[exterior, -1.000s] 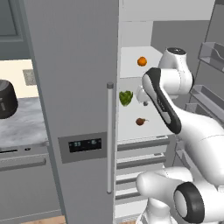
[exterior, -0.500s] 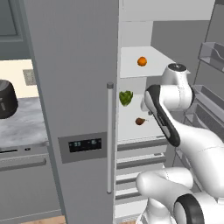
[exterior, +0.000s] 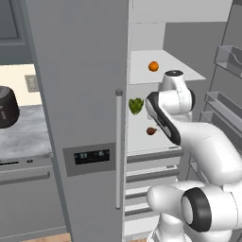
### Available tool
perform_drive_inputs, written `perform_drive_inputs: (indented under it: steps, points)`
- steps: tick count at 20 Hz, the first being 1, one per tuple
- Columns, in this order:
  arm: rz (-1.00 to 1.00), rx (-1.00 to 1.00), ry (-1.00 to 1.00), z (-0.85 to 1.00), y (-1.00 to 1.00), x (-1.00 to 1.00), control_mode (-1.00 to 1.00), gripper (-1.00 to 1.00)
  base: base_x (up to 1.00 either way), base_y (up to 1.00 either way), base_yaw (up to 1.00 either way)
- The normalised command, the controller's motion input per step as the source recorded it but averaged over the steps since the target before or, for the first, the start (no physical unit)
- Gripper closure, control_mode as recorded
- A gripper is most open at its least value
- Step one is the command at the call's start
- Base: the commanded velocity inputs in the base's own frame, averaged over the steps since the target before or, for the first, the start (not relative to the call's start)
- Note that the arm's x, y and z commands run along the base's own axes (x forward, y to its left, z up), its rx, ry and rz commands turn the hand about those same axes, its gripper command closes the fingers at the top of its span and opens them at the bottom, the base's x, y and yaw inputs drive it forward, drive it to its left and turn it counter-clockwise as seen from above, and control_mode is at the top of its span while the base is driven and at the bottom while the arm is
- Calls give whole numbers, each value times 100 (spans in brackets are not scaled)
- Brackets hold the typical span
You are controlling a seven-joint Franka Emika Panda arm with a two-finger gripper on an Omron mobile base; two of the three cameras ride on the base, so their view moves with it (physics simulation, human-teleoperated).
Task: Pick up the pear and tangerine from the fridge and place one fruit on each plate on the dining counter.
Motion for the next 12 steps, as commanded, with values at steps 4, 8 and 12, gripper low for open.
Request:
perform_drive_inputs:
  steps: [4, 8, 12]
  points:
    - [-20, 3, 3, -35, -1, 15, -100, -100, 0, 0, 0]
    - [-13, 3, 1, -28, -2, 13, -100, -100, 0, 0, 0]
    - [-10, 6, 1, -19, -7, 12, -100, -100, 0, 0, 0]
